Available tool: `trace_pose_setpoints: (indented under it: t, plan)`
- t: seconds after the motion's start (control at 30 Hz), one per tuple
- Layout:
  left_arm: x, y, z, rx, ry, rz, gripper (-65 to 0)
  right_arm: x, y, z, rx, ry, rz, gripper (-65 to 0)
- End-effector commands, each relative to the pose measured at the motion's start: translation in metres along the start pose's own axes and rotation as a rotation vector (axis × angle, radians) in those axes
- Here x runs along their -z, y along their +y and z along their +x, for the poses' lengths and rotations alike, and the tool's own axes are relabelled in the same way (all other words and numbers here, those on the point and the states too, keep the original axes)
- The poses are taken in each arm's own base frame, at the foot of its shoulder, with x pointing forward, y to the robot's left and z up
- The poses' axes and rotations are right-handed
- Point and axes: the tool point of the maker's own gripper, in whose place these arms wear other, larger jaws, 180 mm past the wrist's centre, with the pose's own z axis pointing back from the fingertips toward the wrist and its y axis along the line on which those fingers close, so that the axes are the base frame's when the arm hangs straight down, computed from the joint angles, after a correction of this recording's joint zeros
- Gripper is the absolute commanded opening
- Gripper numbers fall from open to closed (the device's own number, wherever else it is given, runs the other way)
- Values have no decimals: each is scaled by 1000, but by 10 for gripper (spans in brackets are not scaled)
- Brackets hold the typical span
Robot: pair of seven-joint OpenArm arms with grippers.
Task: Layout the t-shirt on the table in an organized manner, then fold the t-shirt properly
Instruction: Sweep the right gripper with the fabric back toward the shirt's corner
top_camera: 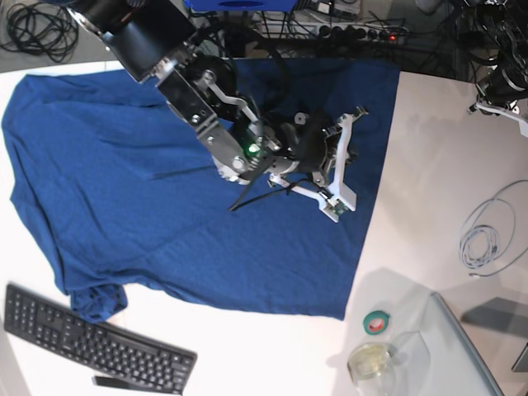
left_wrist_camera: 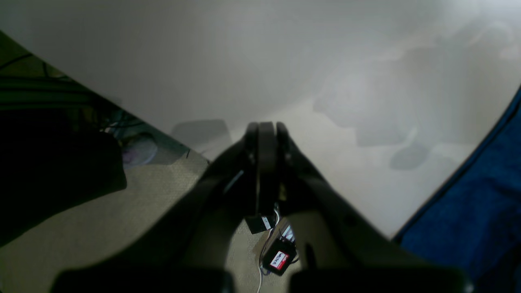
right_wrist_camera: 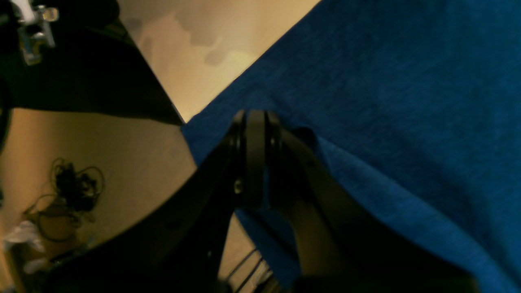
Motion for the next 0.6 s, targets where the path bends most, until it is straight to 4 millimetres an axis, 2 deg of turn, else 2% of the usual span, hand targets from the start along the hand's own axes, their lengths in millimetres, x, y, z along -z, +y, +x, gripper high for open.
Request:
trace_pose_setpoints:
  t: [0.0, 0.33, 0.57]
  plan:
    - [-5, 6, 15, 10, -44, 11, -650, 0, 8, 21, -23, -61, 22, -650]
    - [-8, 11, 15, 23, -38, 23, -650, 24, 10, 13, -74, -2, 21, -650]
    - [-7, 9, 13, 22, -34, 19, -650, 32, 14, 9, -105, 4, 26, -650]
